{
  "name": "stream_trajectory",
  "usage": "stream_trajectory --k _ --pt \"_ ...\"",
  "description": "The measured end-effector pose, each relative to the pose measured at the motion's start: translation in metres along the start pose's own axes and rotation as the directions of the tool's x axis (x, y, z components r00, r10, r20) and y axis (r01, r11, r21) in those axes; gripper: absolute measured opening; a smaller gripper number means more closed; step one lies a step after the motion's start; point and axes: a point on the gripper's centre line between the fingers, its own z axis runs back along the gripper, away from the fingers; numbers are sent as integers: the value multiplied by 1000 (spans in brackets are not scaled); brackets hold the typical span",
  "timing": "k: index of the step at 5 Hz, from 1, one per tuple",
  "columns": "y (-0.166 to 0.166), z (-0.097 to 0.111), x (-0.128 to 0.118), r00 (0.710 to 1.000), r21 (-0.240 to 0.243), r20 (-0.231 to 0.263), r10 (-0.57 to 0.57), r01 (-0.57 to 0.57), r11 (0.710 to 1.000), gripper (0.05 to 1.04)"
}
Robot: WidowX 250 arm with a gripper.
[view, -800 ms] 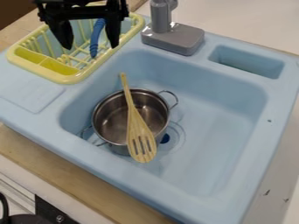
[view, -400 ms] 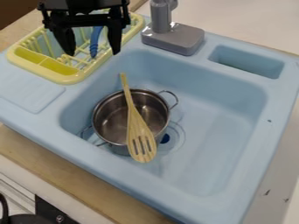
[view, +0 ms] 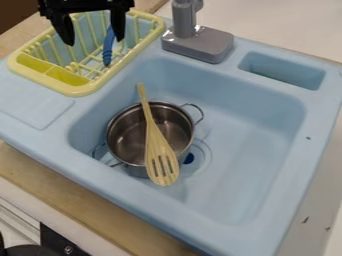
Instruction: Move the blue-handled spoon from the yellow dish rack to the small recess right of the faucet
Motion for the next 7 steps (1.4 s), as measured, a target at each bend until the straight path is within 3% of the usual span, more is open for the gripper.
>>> stream_trajectory --k 1,3,4,5,6,7 --pt "0 -19 12 1000 -19 -9 -18 18 1000 999" --pt "-5 -36 37 994 -85 105 -34 43 995 999" --pt "-5 -56 36 997 -80 69 -47 52 995 999" --pt "0 -71 37 998 -40 46 -42 44 998 999" --pt "1 -74 38 998 -43 45 -47 49 998 972" --pt "3 -78 39 998 -57 46 -33 35 998 714"
